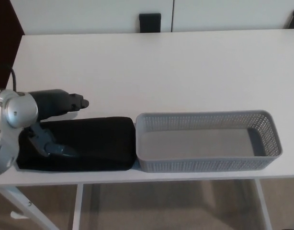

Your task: The robot walk towards a table in front and pick up a black pencil case on the left hand side and put the pencil case into a small container on the right hand side

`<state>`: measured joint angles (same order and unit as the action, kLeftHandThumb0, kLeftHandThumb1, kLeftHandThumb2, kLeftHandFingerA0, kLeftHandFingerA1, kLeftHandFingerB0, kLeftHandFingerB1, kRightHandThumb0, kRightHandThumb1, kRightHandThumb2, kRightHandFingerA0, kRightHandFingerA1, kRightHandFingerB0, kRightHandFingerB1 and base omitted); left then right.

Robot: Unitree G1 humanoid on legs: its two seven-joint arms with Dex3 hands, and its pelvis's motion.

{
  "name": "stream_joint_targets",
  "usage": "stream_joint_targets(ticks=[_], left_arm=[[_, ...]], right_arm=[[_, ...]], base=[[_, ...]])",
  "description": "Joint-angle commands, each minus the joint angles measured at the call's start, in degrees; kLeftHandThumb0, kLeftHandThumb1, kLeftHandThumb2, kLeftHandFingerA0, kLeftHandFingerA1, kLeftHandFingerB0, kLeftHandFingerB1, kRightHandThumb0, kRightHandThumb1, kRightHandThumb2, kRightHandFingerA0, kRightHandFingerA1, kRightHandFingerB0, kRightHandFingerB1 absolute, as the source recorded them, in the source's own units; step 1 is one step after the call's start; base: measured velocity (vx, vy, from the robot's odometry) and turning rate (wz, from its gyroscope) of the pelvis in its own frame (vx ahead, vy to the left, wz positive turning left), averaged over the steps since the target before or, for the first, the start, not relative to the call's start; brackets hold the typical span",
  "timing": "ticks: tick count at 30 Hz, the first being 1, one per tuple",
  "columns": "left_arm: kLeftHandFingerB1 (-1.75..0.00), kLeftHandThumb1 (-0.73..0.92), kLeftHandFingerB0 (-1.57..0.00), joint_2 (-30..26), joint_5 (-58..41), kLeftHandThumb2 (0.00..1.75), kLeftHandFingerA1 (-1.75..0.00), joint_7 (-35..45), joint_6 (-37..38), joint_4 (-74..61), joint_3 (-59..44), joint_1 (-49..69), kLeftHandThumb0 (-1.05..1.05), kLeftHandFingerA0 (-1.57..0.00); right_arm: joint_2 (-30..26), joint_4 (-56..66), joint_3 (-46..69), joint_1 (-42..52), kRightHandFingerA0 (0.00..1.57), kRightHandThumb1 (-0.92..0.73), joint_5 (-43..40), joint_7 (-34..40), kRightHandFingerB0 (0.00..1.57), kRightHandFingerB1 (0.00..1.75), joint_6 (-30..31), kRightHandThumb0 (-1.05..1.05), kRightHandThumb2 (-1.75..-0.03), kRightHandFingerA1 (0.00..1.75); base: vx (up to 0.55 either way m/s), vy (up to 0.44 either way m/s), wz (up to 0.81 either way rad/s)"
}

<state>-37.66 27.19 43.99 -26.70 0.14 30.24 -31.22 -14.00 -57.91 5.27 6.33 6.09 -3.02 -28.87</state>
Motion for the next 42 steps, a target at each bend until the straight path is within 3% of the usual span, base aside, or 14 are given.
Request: stream_joint_targets(ticks=[1, 22, 28, 29, 30, 31, 32, 33, 34, 35, 36, 37, 40, 42], left_arm=[[0.0, 0.43, 0.0, 0.8, 2.7, 0.83, 0.0, 1.1, -2.0, 0.7, 0.9, 0.2, -0.74, 0.0], [0.0, 0.43, 0.0, 3.6, 9.7, 0.84, 0.0, -1.3, -1.5, 8.8, 5.6, 1.1, -0.73, 0.0], [0.0, 0.41, 0.0, 5.6, 11.7, 0.75, -0.01, -3.8, -1.0, 10.5, 6.7, 2.3, -0.67, 0.0], [-0.2, 0.41, -0.03, 5.7, 11.8, 0.55, -0.31, -8.0, 1.7, 9.6, 6.0, 4.6, -0.43, -0.07], [-0.34, 0.38, -0.13, 5.8, 11.8, 0.63, -0.51, -11.4, 3.9, 9.1, 5.2, 6.1, -0.42, -0.27], [-0.35, 0.55, -0.34, 6.1, 12.1, 0.56, -0.87, -15.6, 6.2, 8.9, 4.4, 7.5, -0.25, -0.63], [-0.35, 0.55, -0.34, 6.4, 12.5, 0.56, -0.87, -19.3, 8.0, 8.9, 3.8, 8.7, -0.25, -0.63], [-0.46, 0.62, -0.52, 7.2, 13.1, 0.58, -1.08, -25.3, 10.3, 9.3, 2.8, 10.3, -0.23, -0.71], [-1.37, 0.75, -0.5, 7.6, 13.5, 0.55, -1.75, -30.2, 12.7, 9.7, 2.2, 11.5, -0.22, -0.61], [-1.37, 0.75, -0.5, 8.0, 14.0, 0.55, -1.75, -36.7, 15.9, 10.3, 1.5, 13.0, -0.22, -0.61], [-1.37, 0.75, -0.5, 8.1, 14.0, 0.55, -1.75, -36.8, 16.1, 10.3, 1.4, 13.1, -0.22, -0.61], [-1.55, 0.76, -0.42, 8.2, 14.1, 0.55, -1.75, -39.2, 17.3, 10.2, 1.0, 13.7, -0.23, -0.58], [-1.45, 0.74, -0.41, 9.2, 12.0, 0.54, -1.75, -41.5, 20.6, 10.8, -0.8, 13.4, -0.2, -0.56], [-1.48, 0.73, -0.41, 9.2, 11.0, 0.54, -1.75, -41.8, 22.0, 10.8, -1.8, 13.6, -0.18, -0.57]], right_arm=[[-0.8, 1.1, 0.4, 0.4, 0.74, -0.56, -1.0, -0.1, 0.62, 0.42, 1.3, -0.39, -0.58, 0.55], [-0.4, 2.7, 2.1, 0.1, 0.73, -0.56, -3.5, -1.7, 0.64, 0.42, 2.4, -0.38, -0.57, 0.55], [-0.4, 3.5, 2.4, 0.0, 0.74, -0.56, -3.5, -1.5, 0.64, 0.42, 3.0, -0.38, -0.57, 0.56], [-0.3, 3.4, 2.5, -0.1, 0.75, -0.55, -3.5, -1.3, 0.66, 0.43, 2.9, -0.39, -0.57, 0.58], [-0.3, 3.5, 2.4, -0.2, 0.75, -0.55, -3.2, -1.0, 0.66, 0.43, 3.1, -0.4, -0.57, 0.59], [-0.4, 3.6, 2.4, -0.3, 0.76, -0.55, -3.1, -0.8, 0.66, 0.42, 3.2, -0.39, -0.57, 0.6], [-0.4, 3.7, 2.4, -0.3, 0.76, -0.55, -3.2, -0.8, 0.66, 0.42, 3.2, -0.39, -0.57, 0.6], [-0.3, 3.7, 2.5, -0.4, 0.76, -0.56, -3.3, -0.9, 0.66, 0.42, 3.4, -0.39, -0.57, 0.61], [-0.3, 3.9, 2.5, -0.3, 0.77, -0.56, -3.4, -1.0, 0.65, 0.42, 3.5, -0.39, -0.57, 0.59], [-0.3, 4.2, 2.5, -0.2, 0.77, -0.56, -3.4, -1.1, 0.65, 0.42, 3.7, -0.39, -0.57, 0.59], [-0.3, 4.2, 2.6, -0.2, 0.77, -0.56, -3.4, -1.1, 0.65, 0.42, 3.7, -0.39, -0.57, 0.59], [-0.3, 4.3, 2.4, -0.1, 0.75, -0.56, -3.2, -0.9, 0.65, 0.42, 3.7, -0.39, -0.57, 0.57], [-0.7, 3.9, 2.5, -0.9, 0.73, -0.56, -3.0, -0.9, 0.63, 0.42, 3.7, -0.39, -0.58, 0.56], [-0.6, 3.9, 2.5, -0.9, 0.73, -0.57, -3.3, -1.4, 0.62, 0.42, 3.5, -0.39, -0.58, 0.57]], base=[[0.0, 0.0, 0.0], [0.0, 0.0, 0.0], [0.0, 0.0, 0.0], [0.0, 0.0, 0.0], [0.0, 0.0, 0.0], [0.0, 0.0, 0.0], [0.0, 0.0, 0.0], [0.0, 0.0, 0.0], [0.0, 0.0, 0.0], [0.0, 0.0, 0.0], [0.0, 0.0, 0.0], [0.0, 0.0, 0.0], [0.0, 0.0, 0.0], [0.0, 0.0, 0.0]])
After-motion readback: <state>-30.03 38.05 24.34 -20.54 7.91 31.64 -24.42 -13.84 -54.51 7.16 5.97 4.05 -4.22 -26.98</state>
